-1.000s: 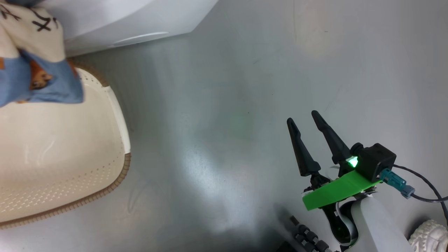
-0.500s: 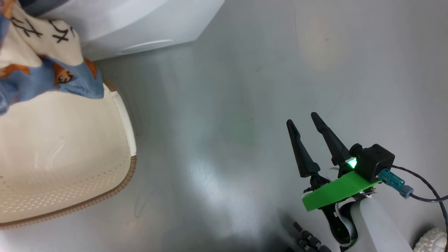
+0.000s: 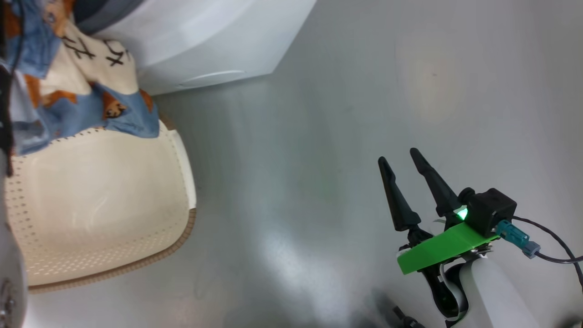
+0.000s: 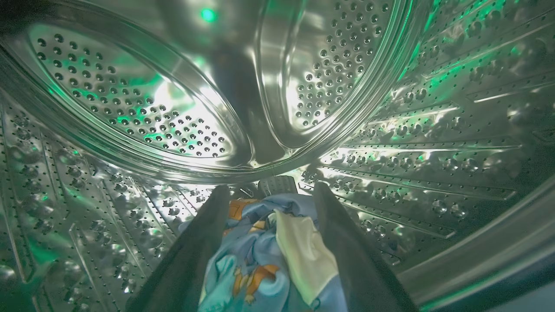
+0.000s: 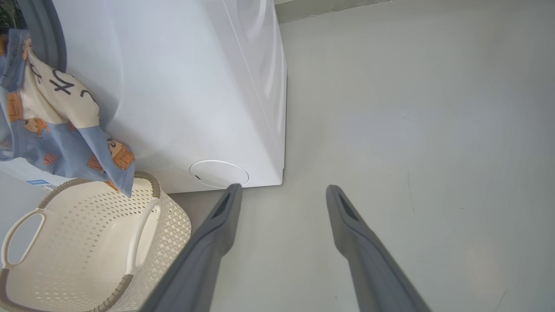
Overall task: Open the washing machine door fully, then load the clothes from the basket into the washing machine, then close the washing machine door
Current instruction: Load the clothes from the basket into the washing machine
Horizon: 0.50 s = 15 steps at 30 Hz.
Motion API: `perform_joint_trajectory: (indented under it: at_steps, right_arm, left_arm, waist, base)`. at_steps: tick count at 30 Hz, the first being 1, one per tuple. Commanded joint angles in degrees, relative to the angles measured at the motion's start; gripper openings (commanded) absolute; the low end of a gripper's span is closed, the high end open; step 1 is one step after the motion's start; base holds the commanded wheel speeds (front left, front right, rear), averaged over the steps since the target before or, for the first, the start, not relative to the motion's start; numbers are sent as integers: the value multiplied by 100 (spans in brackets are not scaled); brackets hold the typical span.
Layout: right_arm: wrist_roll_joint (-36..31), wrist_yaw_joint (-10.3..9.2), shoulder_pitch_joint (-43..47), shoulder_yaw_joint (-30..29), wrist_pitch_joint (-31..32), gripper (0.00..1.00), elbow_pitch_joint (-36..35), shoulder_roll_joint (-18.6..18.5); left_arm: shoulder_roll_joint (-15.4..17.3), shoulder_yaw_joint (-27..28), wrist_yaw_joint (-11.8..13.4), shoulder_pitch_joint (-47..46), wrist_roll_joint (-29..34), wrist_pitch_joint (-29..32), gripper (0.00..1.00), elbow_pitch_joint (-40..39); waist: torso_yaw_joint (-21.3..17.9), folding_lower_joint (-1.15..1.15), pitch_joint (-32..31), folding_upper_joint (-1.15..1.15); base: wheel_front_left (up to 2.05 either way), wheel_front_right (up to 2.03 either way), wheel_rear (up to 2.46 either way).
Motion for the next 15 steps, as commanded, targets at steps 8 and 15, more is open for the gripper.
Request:
perform_joint_trajectory:
  at_steps: [8,15]
  right_arm:
    - [-93,9,172,-10,-68,100,-59,4]
    - [-168,9,203,-84,-68,100,-36,4]
  left_arm:
    - [-9,33,-86,470,-186,-75,100,-403]
    - [-77,70,-113,1061,-284,-76,100,-949]
  waist:
    - [384,0,-327,0]
    - [556,0,-567,0]
  base:
    - [0,0,0]
    - [0,0,0]
